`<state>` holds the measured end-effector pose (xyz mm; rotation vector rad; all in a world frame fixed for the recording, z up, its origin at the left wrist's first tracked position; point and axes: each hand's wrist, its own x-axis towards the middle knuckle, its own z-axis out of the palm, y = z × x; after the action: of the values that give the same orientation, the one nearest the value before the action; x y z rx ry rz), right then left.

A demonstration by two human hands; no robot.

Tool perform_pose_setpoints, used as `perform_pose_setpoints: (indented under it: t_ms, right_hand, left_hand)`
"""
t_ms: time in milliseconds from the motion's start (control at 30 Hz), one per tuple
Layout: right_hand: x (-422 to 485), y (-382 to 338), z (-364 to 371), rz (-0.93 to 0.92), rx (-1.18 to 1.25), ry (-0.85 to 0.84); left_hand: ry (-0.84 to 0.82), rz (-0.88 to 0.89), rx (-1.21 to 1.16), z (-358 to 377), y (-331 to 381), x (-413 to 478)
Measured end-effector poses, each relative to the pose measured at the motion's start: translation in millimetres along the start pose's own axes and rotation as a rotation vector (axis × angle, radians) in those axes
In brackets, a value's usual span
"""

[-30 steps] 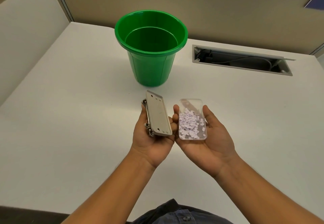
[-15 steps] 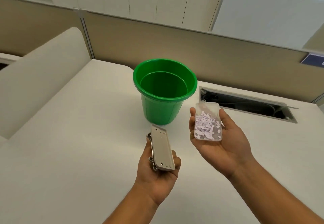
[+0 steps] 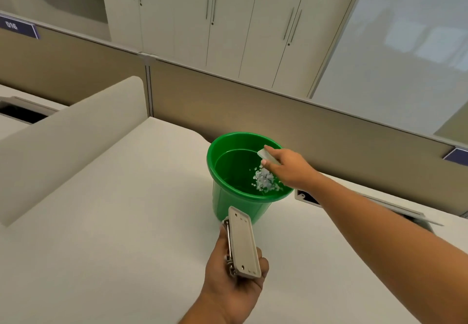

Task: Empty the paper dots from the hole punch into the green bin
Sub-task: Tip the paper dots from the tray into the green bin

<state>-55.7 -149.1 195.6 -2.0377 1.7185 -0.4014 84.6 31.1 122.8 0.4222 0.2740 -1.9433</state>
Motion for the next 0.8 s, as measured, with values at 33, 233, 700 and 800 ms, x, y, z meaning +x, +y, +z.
perform_pose_setpoints:
  t_ms: [33,233,700,800]
  right_hand:
    - [6,2,3,-0.013,-0.158,-0.048]
    - [23,-2,6,-0.128,-0.23,-0.043]
    - [13,-2,1,-0.133,0.193,0.077]
    - [10,3,6,-0.147,0.047,0.076]
  left_hand:
    - [0.007,-0.001,0.0,-1,1,2]
    - [0.033,-0.008,-0.018,-12,5,10]
    - [0.043,0.024,0.043,-15,1,13]
    - [0.058,0.019,0.064,-17,-1,12]
